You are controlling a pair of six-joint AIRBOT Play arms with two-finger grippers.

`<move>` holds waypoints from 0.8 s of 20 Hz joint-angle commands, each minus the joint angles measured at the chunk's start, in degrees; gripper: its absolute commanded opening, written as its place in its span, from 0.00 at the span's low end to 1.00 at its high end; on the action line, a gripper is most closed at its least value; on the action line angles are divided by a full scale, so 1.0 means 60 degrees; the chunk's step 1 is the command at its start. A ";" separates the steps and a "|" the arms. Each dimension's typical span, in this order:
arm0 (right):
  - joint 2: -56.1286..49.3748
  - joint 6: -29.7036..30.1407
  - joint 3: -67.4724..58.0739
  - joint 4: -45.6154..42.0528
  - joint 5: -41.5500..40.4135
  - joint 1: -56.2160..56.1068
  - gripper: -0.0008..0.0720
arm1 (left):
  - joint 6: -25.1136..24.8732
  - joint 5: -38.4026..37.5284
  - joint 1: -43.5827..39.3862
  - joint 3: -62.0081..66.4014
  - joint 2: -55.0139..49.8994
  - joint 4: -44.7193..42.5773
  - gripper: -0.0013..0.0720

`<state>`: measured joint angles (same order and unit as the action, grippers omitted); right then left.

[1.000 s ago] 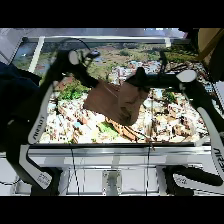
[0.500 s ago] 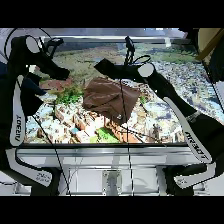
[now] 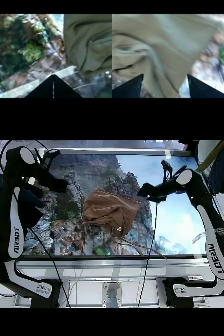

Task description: Fold the clothes and pants, and hang the long-sleeved shirts on hangers.

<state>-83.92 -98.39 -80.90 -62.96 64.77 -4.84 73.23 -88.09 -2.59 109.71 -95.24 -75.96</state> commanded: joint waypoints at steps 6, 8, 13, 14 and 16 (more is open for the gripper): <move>-0.2346 0.0353 0.1854 0.2991 -0.0463 0.0820 0.98 | -0.0109 0.0000 0.0033 0.0000 0.0000 0.0517 0.04; -0.2787 0.0739 0.1851 0.3595 -0.0546 0.0656 0.98 | -0.0109 0.0000 0.0033 0.0000 0.0000 0.0517 0.04; -0.3268 0.1989 0.1851 0.5603 -0.1209 -0.0127 0.96 | -0.0109 0.0000 0.0033 0.0000 0.0000 0.0521 0.04; -0.3384 0.2116 0.1851 0.5941 -0.1217 -0.0321 0.96 | -0.0109 0.0000 0.0033 0.0000 0.0000 0.0521 0.04; -0.3617 0.2361 0.1847 0.6382 -0.1246 -0.0761 0.95 | -0.0109 -0.0004 0.0033 0.0000 0.0000 0.0521 0.04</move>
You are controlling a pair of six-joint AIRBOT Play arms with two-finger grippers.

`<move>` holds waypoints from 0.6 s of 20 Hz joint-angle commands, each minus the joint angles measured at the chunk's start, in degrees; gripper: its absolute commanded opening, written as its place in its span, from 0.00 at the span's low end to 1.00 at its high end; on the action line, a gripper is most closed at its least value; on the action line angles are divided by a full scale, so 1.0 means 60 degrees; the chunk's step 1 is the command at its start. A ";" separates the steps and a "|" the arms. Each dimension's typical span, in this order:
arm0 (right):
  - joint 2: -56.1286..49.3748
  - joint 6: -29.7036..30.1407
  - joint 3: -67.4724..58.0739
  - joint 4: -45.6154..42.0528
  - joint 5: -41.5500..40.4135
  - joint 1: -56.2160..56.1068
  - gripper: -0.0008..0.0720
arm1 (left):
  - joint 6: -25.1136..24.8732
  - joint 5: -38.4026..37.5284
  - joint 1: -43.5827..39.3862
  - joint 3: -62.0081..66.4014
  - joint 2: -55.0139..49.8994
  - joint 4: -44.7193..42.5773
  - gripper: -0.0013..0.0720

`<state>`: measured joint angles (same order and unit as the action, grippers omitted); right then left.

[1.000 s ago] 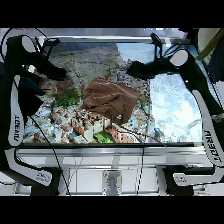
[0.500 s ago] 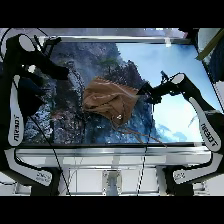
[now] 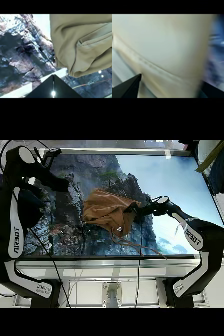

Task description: Fold the clothes and pants, and hang the long-sleeved shirts on hangers.

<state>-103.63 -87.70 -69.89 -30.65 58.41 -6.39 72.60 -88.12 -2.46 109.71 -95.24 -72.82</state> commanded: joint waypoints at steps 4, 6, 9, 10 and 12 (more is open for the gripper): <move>-0.0361 0.1322 -0.0310 0.1668 -0.0033 -0.0962 0.06 | -0.0007 -0.0004 0.0029 0.0000 0.0000 -0.0073 0.04; -0.0310 0.1326 -0.0878 0.1515 0.0204 -0.0750 0.05 | -0.0007 -0.0015 0.0029 0.0000 0.0000 -0.0146 0.04; 0.0233 0.1293 -0.1628 0.0790 0.0379 0.0131 0.05 | -0.0007 -0.0135 0.0029 0.0000 0.0004 -0.0146 0.04; 0.0503 0.1242 -0.1756 0.0455 0.0415 0.0546 0.05 | -0.0007 -0.0178 0.0029 0.0000 0.0004 -0.0142 0.04; 0.1147 0.1195 -0.1810 -0.0197 0.0688 0.1639 0.05 | -0.0004 -0.0186 0.0029 0.0000 0.0004 -0.0142 0.04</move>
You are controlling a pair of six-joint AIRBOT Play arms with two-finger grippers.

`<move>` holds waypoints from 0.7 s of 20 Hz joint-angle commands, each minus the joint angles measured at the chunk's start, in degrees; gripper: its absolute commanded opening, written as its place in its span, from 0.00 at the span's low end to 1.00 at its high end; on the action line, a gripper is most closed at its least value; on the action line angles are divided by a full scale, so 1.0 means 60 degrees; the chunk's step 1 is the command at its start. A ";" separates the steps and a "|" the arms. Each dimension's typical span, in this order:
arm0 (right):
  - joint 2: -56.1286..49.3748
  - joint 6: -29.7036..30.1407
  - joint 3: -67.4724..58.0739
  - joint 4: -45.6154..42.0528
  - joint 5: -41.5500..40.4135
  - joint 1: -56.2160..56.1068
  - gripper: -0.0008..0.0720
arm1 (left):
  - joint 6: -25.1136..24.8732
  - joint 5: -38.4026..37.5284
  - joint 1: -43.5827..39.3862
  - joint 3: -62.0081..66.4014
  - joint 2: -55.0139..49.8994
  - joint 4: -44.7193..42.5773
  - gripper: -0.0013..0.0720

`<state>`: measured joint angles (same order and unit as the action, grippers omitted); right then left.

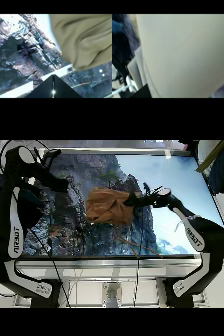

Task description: Fold the clothes and pants, and hang the long-sleeved shirts on hangers.

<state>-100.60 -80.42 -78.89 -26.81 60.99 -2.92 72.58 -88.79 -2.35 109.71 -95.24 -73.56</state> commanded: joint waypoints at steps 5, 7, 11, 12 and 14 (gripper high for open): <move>0.2138 -0.0750 -0.0306 -0.3840 0.1956 0.4473 0.05 | 0.0000 -0.0069 0.0011 0.0000 0.0000 -0.0018 0.04; 0.2572 -0.0750 -0.0306 -0.4889 0.2510 0.6014 0.05 | 0.0004 -0.0066 0.0011 0.0000 0.0000 -0.0018 0.04; 0.3144 -0.0415 -0.0284 -0.6124 0.3144 0.9391 0.05 | 0.0011 -0.0066 -0.0011 0.0000 0.0000 -0.0015 0.04; 0.3202 -0.0215 -0.0280 -0.6182 0.3348 1.0189 0.05 | 0.0011 -0.0066 -0.0007 0.0000 0.0000 -0.0015 0.04; 0.3235 0.0109 -0.0277 -0.6309 0.3738 1.1730 0.05 | 0.0033 -0.0062 -0.0011 0.0000 0.0000 -0.0015 0.04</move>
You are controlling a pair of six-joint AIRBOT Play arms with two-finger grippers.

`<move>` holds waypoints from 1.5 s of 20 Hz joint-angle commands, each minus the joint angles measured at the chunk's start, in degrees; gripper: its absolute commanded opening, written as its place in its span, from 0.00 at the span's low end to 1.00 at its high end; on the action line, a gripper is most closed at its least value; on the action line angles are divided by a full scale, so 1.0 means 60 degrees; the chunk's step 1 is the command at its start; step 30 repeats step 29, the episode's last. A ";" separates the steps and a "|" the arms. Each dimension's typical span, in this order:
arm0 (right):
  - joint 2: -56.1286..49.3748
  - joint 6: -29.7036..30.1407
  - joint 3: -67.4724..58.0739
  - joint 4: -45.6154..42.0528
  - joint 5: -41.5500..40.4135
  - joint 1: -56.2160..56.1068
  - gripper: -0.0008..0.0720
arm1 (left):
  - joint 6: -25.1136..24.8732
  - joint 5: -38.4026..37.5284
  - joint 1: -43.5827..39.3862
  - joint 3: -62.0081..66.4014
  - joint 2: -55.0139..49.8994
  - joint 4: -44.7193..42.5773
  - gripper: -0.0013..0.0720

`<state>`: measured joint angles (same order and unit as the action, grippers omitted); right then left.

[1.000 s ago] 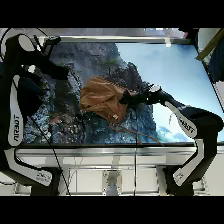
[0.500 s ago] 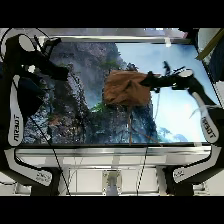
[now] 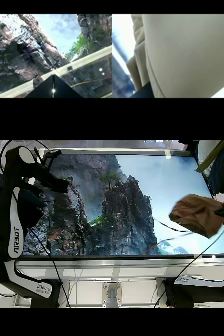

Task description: Fold the clothes and pants, and hang the long-sleeved shirts on hangers.

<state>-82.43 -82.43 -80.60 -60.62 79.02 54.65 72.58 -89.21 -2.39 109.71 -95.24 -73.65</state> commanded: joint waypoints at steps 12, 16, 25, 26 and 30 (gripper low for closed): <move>0.1315 -0.0120 0.0929 0.0007 0.2597 0.4105 0.63 | 0.0368 0.0000 -0.0004 0.0000 0.0000 0.0040 0.04; 0.2630 -0.0277 0.0929 0.2980 0.1814 0.3009 0.63 | 0.0368 0.0000 -0.0004 0.0000 0.0000 0.0036 0.04; 0.4284 0.0200 0.0929 0.3257 0.1800 -0.3475 0.63 | 0.0361 0.0004 -0.0004 0.0000 0.0000 0.0036 0.04; 0.4277 0.0197 0.0933 0.2994 0.1785 -0.4076 0.63 | 0.0361 0.0000 0.0000 0.0000 0.0000 0.0036 0.04; 0.4277 0.0182 0.0936 0.2146 0.1829 -0.5635 0.63 | 0.0361 0.0004 0.0000 0.0000 0.0000 0.0036 0.04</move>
